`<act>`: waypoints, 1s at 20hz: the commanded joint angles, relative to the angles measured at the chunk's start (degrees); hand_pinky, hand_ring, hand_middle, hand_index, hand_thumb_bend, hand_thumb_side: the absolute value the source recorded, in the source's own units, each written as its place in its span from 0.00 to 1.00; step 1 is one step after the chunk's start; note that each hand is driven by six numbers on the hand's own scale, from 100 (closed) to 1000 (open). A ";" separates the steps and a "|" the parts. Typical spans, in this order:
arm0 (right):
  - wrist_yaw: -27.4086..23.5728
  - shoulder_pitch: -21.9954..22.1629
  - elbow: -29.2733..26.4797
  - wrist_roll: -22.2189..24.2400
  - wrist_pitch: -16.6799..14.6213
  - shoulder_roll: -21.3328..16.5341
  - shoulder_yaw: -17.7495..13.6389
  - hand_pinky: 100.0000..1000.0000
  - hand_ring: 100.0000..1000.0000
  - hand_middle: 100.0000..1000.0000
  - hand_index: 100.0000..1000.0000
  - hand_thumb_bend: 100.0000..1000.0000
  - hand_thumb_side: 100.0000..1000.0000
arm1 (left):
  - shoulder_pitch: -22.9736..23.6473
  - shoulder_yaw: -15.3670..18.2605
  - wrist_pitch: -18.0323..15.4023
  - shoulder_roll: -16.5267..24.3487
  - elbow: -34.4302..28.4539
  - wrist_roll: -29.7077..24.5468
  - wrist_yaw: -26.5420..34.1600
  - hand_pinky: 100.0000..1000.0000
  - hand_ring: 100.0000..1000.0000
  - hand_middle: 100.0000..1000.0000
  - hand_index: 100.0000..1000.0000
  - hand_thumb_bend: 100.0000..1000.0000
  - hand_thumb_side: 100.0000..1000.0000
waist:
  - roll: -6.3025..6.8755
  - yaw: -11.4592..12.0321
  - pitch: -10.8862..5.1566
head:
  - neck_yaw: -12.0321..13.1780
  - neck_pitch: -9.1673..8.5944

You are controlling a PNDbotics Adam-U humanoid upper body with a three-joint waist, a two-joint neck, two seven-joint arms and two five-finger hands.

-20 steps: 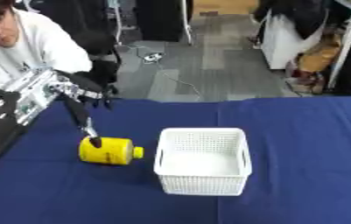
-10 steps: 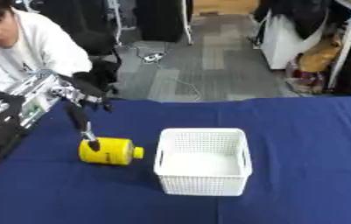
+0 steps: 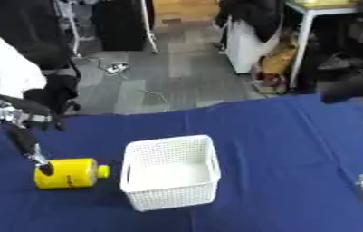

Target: Pick up objects on the table and place them in the box.

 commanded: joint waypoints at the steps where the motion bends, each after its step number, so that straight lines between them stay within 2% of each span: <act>1: -2.71 -1.41 -0.86 7.66 1.14 -0.96 -0.03 0.46 0.58 0.79 1.00 0.00 1.00 | -1.30 0.52 -2.26 1.72 -0.78 -2.46 0.36 0.59 0.72 0.87 0.93 0.93 0.58 | -0.15 0.06 -0.56 | -2.67 0.04; 4: -4.17 -1.76 -0.86 12.27 0.68 -1.12 -0.88 0.51 0.61 0.81 1.00 0.00 1.00 | -1.14 0.69 -1.99 1.97 -1.05 -2.46 0.68 0.59 0.72 0.87 0.93 0.92 0.59 | -0.14 0.02 -0.53 | -3.06 0.36; 7: -6.10 -1.70 -0.86 14.87 1.56 -1.13 -0.83 0.52 0.62 0.83 1.00 0.02 1.00 | -1.04 0.69 -1.79 2.06 -1.26 -2.46 0.91 0.59 0.72 0.87 0.93 0.91 0.60 | -0.14 0.02 -0.52 | -2.84 0.83; 10: -10.40 -1.44 -0.86 17.68 3.73 -1.13 0.67 0.55 0.64 0.86 1.00 0.09 1.00 | -1.18 0.62 -1.70 1.96 -1.52 -2.46 1.15 0.58 0.72 0.87 0.93 0.90 0.60 | -0.22 0.16 -0.47 | -3.99 1.58; 12: -14.12 -1.35 -0.86 20.07 5.73 -1.09 1.33 0.56 0.65 0.86 1.00 0.09 1.00 | -1.20 0.62 -1.63 1.97 -1.68 -2.46 1.22 0.58 0.72 0.87 0.93 0.89 0.60 | -0.23 0.21 -0.45 | -3.89 2.48; 14: -17.30 -1.55 -0.86 22.59 7.25 -1.15 1.03 0.54 0.63 0.85 1.00 0.05 1.00 | -1.11 0.66 -1.58 2.02 -1.81 -2.46 1.31 0.58 0.72 0.87 0.93 0.89 0.61 | -0.23 0.16 -0.46 | -3.29 2.98; 16: -18.62 -1.86 -0.86 24.35 6.35 -1.25 0.14 0.53 0.61 0.84 1.00 0.00 1.00 | -1.02 0.69 -1.58 2.04 -1.95 -2.46 1.46 0.58 0.72 0.87 0.93 0.89 0.61 | -0.22 0.10 -0.43 | -2.83 2.88; 18: -18.75 -2.27 -0.86 24.88 3.33 -1.39 -0.84 0.45 0.53 0.77 0.97 0.00 1.00 | -0.95 0.65 -1.61 2.01 -2.06 -2.46 1.62 0.58 0.72 0.87 0.93 0.89 0.61 | -0.20 0.03 -0.39 | -1.96 2.33; 19: -18.20 -2.33 -0.86 24.74 1.91 -1.46 -1.43 0.44 0.53 0.75 0.93 0.00 1.00 | -0.91 0.64 -1.62 2.01 -2.08 -2.46 1.65 0.58 0.72 0.87 0.93 0.89 0.61 | -0.19 -0.02 -0.38 | -1.34 2.12; 20: -17.32 -2.16 -0.86 24.50 1.29 -1.44 -2.01 0.40 0.48 0.69 0.81 0.00 1.00 | -0.84 0.62 -1.63 2.00 -2.09 -2.46 1.67 0.58 0.72 0.87 0.93 0.90 0.60 | -0.15 -0.10 -0.38 | 0.14 2.00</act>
